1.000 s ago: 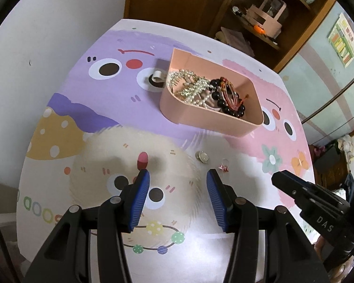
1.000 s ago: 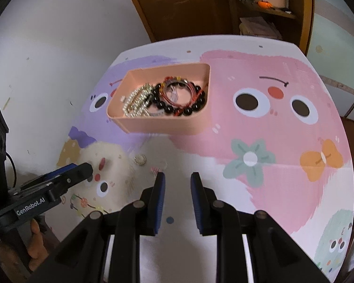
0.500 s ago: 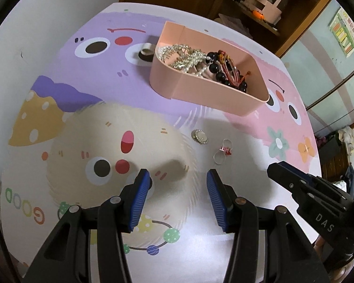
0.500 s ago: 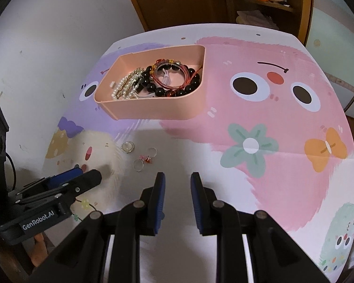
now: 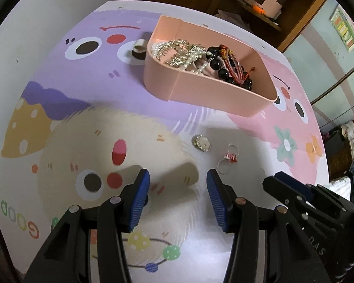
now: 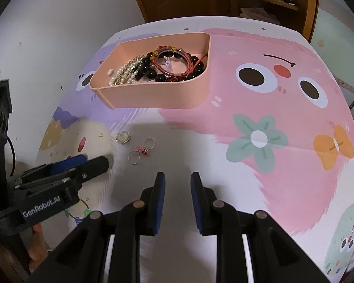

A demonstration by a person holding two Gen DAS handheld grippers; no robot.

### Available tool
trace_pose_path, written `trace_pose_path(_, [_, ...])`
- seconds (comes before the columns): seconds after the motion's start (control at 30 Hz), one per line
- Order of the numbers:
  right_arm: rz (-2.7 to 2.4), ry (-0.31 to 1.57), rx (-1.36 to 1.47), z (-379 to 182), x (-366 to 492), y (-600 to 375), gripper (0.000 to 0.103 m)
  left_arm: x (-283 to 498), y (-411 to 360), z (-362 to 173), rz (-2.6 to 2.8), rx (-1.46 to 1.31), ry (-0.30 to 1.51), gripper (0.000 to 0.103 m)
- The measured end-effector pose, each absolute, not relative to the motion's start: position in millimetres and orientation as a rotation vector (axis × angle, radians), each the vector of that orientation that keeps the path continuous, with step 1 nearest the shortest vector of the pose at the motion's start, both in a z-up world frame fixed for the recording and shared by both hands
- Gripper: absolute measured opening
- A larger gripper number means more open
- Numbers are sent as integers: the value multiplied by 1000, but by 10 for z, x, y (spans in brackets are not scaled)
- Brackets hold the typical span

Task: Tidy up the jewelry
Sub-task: 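Withdraw both open grippers from the box toward the rings on the table, then lower the left gripper onto the pearl ring and close on it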

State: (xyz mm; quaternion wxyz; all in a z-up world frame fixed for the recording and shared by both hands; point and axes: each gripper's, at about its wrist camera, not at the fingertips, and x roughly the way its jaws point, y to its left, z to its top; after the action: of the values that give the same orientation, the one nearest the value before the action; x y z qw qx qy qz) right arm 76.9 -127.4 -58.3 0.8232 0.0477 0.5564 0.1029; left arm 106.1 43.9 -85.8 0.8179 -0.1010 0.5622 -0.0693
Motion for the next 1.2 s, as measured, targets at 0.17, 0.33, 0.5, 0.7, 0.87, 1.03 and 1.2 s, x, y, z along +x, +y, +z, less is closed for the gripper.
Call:
trace_pose_path(0.17, [218,1186,101,-592,774,-1280,22,1135,381,-845,-158,-194,1182,48])
trace_pose_path(0.33, [218,1187,98,-605,782,-1268,22,1210,344,-852,-166,-181,1180,47])
trace_pose_path(0.5, [219,1190,98,-608,785,-1267,22,1254,331,-855,-167,-175,1176,45])
trace_pose_path(0.7, [223,1190,96,-620,796,-1257,22,1295,272,-861,-192,-130,1165,45])
trace_pose_path(0.87, [227,1184,94,-615,791,-1239,22,1301,168,-863,-226,-60,1152,45])
trace_pose_path(1.03, [231,1185,89,-628,776,-1223,22,1325,60,-874,-219,42,1155,36])
trace_pose_path(1.2, [229,1188,96,-633,778,-1224,22,1375,-26,-872,-212,111,1178,34])
